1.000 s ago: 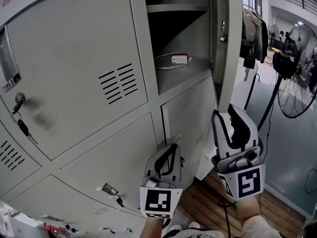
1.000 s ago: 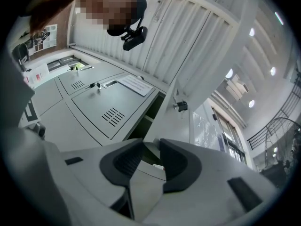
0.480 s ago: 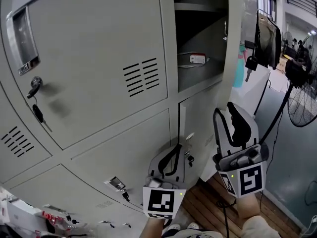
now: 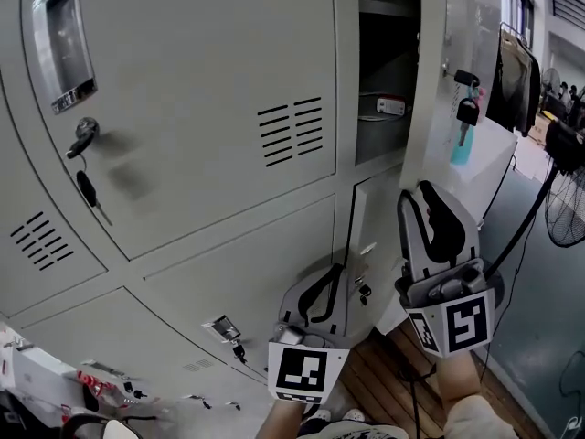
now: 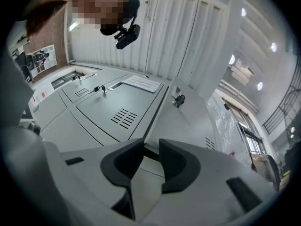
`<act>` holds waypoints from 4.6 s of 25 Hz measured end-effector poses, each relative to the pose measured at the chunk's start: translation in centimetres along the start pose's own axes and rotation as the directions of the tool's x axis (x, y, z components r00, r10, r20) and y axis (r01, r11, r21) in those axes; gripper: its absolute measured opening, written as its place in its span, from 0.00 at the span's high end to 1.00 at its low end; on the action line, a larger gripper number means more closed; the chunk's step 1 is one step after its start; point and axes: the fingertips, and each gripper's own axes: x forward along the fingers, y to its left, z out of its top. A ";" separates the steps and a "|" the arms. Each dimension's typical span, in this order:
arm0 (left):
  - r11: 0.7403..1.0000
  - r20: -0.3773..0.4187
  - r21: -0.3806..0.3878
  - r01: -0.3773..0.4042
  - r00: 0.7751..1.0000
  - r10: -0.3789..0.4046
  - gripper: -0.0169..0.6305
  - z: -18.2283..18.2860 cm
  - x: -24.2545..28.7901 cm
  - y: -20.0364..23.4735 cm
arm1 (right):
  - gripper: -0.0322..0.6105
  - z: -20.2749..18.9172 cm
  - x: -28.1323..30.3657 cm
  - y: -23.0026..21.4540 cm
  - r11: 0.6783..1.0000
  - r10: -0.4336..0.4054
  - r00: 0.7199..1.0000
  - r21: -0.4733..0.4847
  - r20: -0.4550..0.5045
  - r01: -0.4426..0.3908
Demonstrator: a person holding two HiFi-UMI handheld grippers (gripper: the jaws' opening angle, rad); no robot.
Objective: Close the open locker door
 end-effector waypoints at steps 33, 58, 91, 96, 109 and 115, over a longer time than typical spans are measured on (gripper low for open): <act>0.997 -0.013 0.009 -0.077 0.997 0.077 0.96 -0.7 0.1 2.3 | 0.82 -2.6 4.8 2.2 0.991 0.118 0.993 0.073 -0.032 -0.115; 0.998 -0.029 0.013 -0.060 0.998 0.061 0.96 -0.6 0.1 2.2 | 0.96 -3.6 5.9 2.8 0.978 0.115 0.993 0.177 -0.037 -0.106; 0.995 -0.014 -0.069 0.071 0.997 -0.072 0.96 -1.9 1.1 -1.3 | 0.96 -7.8 -6.1 0.1 0.979 -0.121 0.957 0.128 -0.263 0.159; 0.991 -0.028 -0.090 0.103 0.994 -0.106 0.96 -2.8 1.3 -2.4 | 0.96 -8.8 -8.6 0.4 0.973 -0.156 0.935 0.113 -0.317 0.201; 0.981 -0.032 -0.114 0.158 0.986 -0.163 0.96 -3.4 1.5 -4.4 | 0.96 -8.9 -12.0 -0.3 0.951 -0.226 0.901 0.117 -0.370 0.286; 0.979 -0.036 -0.119 0.162 0.985 -0.168 0.96 -3.7 1.6 -4.2 | 0.96 -9.9 -12.8 -0.5 0.940 -0.256 0.880 0.110 -0.400 0.324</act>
